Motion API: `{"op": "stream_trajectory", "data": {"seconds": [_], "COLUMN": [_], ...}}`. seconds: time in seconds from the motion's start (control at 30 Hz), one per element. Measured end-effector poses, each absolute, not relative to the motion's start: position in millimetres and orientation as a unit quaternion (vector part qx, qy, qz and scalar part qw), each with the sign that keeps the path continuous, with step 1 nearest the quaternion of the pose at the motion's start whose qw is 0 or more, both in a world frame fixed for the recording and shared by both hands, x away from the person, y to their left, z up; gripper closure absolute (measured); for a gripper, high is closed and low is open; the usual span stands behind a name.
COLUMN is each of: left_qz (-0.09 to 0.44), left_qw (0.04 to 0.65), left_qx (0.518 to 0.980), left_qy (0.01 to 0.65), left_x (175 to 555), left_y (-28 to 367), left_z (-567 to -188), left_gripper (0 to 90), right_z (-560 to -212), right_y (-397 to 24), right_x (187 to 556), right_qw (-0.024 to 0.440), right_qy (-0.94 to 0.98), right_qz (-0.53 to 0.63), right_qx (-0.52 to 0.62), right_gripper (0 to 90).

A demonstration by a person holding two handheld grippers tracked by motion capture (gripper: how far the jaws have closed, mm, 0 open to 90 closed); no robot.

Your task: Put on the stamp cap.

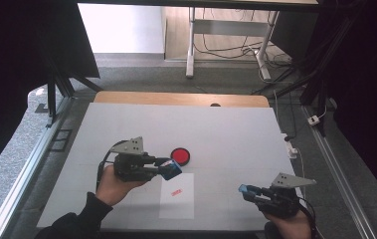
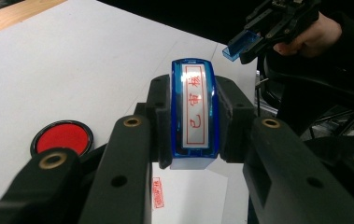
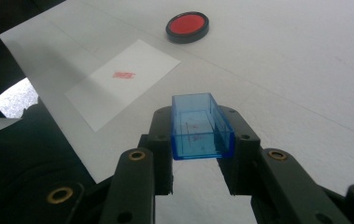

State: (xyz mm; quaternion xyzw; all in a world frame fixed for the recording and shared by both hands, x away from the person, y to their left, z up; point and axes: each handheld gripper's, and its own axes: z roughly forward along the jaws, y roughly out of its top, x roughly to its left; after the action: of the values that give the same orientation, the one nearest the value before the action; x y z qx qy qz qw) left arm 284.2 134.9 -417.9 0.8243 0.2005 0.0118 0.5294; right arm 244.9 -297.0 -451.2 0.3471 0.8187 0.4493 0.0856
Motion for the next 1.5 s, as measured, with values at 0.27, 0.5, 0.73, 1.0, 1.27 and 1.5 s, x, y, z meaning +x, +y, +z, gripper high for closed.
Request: {"op": "stream_trajectory", "data": {"seconds": [0.27,0.5,0.73,1.0,1.27,1.5], "left_qz": [0.014,0.014,0.006,-0.002,-0.008,-0.013], "left_qw": [0.527,0.522,0.521,0.521,0.524,0.531], "left_qx": [0.828,0.831,0.832,0.833,0.833,0.83], "left_qy": [0.193,0.191,0.191,0.184,0.177,0.17], "left_x": [284.2,285.0,285.5,285.0,285.0,284.7], "left_y": [133.7,132.6,132.1,131.6,132.9,134.9], "left_z": [-418.3,-420.0,-420.5,-420.1,-418.9,-418.2], "left_gripper": [70.1,70.1,70.1,70.1,70.1,70.1], "right_z": [-446.4,-439.4,-432.9,-429.7,-428.7,-429.5], "right_y": [-287.8,-281.5,-262.1,-240.3,-216.6,-197.0], "right_x": [245.2,247.7,250.3,254.8,259.6,267.0], "right_qw": [0.087,0.081,0.072,0.051,0.035,0.015], "right_qy": [0.824,0.819,0.835,0.842,0.851,0.858], "right_qz": [0.456,0.475,0.476,0.483,0.481,0.48], "right_qx": [0.323,0.311,0.266,0.236,0.208,0.181], "right_gripper": [68.1,68.2,68.2,68.2,68.2,68.3]}}
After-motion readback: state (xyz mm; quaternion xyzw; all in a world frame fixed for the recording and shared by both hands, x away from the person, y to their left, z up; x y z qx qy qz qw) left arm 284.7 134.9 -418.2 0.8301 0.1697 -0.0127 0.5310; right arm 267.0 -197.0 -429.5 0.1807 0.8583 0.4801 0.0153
